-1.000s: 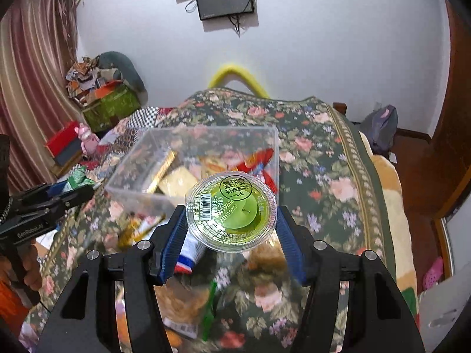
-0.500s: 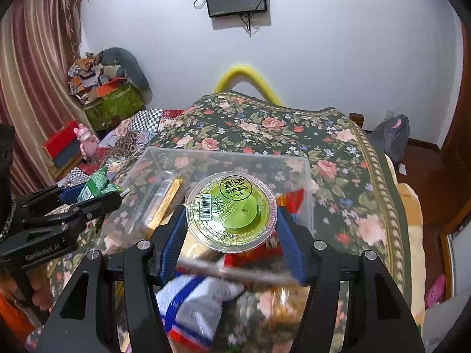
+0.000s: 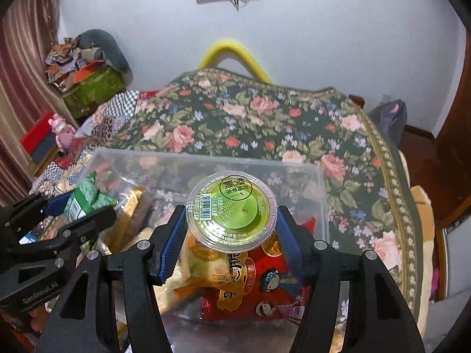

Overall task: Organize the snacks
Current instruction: 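Place the green chip bag and green-lidded cup into the clear box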

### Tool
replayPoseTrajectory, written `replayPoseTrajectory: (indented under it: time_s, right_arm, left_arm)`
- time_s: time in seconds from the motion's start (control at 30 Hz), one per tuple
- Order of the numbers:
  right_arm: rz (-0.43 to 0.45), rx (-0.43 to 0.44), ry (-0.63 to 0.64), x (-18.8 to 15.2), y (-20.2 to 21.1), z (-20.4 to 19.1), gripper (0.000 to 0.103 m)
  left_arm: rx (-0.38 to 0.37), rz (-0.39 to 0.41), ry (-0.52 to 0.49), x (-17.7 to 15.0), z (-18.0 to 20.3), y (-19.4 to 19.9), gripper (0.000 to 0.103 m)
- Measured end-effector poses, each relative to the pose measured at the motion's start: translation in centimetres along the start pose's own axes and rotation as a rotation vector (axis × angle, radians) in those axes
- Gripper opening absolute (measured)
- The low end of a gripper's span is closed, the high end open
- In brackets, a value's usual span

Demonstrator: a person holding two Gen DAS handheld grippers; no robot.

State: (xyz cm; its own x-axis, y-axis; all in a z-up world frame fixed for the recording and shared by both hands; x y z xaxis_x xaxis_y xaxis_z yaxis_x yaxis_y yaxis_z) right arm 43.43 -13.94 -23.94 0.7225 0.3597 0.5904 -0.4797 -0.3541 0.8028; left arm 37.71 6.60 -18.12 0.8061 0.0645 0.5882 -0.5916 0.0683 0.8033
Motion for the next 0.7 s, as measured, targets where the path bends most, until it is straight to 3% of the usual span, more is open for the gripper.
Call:
replayPoseTrajectory:
  time_s: [0.1,0.33,0.57,0.7]
  right_arm:
    - [-0.022,0.023,-0.025,-0.4,-0.2,0.2,0.058]
    - [0.052,0.013,0.006,-0.4,3.2,-0.1,0.063]
    - [0.086,0.067,0.044,-3.2,7.1,-1.8,0.066]
    - [0.071,0.092,0.053,-5.1,7.5,-2.6,0.08]
  left_arm:
    - [-0.004,-0.011,0.02,-0.1,-0.3,-0.3,0.058]
    - [-0.001,0.022,-0.015,-1.0,0.3,2.2,0.06]
    - [-0.02,0.023,-0.053,-3.6,1.7,5.2,0.063]
    - [-0.029,0.013,-0.057,-5.8,1.7,6.6,0.066]
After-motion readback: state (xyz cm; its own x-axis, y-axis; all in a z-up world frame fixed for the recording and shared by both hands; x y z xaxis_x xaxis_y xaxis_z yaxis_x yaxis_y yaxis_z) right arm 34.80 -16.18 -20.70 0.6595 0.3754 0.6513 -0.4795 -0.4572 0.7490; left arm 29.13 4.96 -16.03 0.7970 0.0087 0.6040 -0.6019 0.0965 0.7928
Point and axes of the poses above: each gripper's, at about its wrist camera, not at the fingertips, and y roughly against the way its jaws point, z to its right, x to its top, the point moved 7 cm from there along -y, roughly the way its jaws point, and after that the axes turned 7 degrees about -z, right-handed, at the moved point
